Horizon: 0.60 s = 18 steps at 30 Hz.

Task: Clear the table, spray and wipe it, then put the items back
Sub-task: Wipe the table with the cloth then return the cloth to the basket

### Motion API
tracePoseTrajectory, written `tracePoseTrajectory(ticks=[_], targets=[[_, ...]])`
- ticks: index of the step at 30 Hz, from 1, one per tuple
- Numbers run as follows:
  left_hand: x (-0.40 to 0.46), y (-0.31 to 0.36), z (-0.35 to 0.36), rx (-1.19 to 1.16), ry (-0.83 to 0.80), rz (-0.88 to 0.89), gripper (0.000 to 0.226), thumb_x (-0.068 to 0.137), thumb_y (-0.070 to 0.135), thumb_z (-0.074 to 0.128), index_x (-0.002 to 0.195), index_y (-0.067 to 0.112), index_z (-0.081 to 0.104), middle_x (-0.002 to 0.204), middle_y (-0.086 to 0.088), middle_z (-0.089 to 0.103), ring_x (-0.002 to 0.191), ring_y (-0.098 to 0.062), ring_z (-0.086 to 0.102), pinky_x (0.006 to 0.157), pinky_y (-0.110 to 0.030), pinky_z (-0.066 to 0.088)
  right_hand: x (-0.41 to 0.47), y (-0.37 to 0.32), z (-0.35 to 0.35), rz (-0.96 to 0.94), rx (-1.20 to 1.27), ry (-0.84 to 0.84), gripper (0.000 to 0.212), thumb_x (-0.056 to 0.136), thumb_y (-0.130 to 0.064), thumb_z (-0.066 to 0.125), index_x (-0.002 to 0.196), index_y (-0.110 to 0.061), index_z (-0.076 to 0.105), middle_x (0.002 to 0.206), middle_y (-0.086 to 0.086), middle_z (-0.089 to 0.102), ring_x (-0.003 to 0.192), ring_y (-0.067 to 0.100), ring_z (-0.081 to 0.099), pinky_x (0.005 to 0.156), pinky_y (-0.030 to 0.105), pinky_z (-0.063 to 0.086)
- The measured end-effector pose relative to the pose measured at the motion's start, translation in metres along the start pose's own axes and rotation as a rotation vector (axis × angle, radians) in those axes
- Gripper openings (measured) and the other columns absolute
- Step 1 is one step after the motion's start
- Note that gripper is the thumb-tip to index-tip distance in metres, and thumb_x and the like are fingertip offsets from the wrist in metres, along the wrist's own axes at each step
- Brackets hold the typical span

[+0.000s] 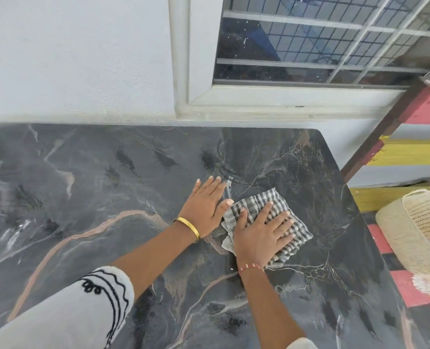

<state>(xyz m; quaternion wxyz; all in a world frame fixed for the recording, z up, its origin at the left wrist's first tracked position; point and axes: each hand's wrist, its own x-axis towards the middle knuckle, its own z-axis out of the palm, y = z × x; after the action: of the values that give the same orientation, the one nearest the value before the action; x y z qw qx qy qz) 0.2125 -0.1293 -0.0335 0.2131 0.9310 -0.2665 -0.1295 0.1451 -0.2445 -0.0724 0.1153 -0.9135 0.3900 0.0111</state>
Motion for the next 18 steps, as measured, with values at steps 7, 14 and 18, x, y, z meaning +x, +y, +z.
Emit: tracePoseTrajectory(ticks=[7, 14, 18], targets=[[0.035, -0.011, -0.010, -0.001, 0.024, -0.038, 0.059, 0.097, 0.044, 0.017, 0.146, 0.012, 0.018, 0.157, -0.005, 0.014, 0.146, -0.017, 0.003, 0.117, -0.032, -0.008, 0.041, -0.028, 0.004, -0.087, -0.033, -0.011, 0.074, 0.092, -0.059, 0.027, 0.150, -0.017, 0.011, 0.155, 0.027, 0.007, 0.143, 0.044, 0.002, 0.113, 0.060, 0.001], [0.061, -0.026, -0.018, 0.005, 0.065, -0.086, 0.060, 0.095, 0.044, 0.016, 0.146, 0.012, 0.019, 0.156, -0.005, 0.016, 0.146, -0.018, 0.005, 0.117, -0.033, -0.007, 0.089, -0.074, 0.008, -0.182, -0.033, -0.022, 0.074, 0.092, -0.060, 0.026, 0.151, -0.017, 0.010, 0.155, 0.027, 0.005, 0.143, 0.044, 0.001, 0.112, 0.061, 0.000], [0.067, -0.041, -0.020, -0.028, 0.103, -0.145, 0.071, 0.086, 0.051, 0.009, 0.145, 0.013, 0.022, 0.156, -0.006, 0.018, 0.146, -0.019, 0.008, 0.117, -0.033, -0.006, 0.117, -0.102, 0.011, -0.189, -0.039, -0.029, 0.074, 0.092, -0.060, 0.023, 0.151, -0.017, 0.007, 0.155, 0.027, 0.003, 0.143, 0.043, -0.003, 0.112, 0.061, -0.003]])
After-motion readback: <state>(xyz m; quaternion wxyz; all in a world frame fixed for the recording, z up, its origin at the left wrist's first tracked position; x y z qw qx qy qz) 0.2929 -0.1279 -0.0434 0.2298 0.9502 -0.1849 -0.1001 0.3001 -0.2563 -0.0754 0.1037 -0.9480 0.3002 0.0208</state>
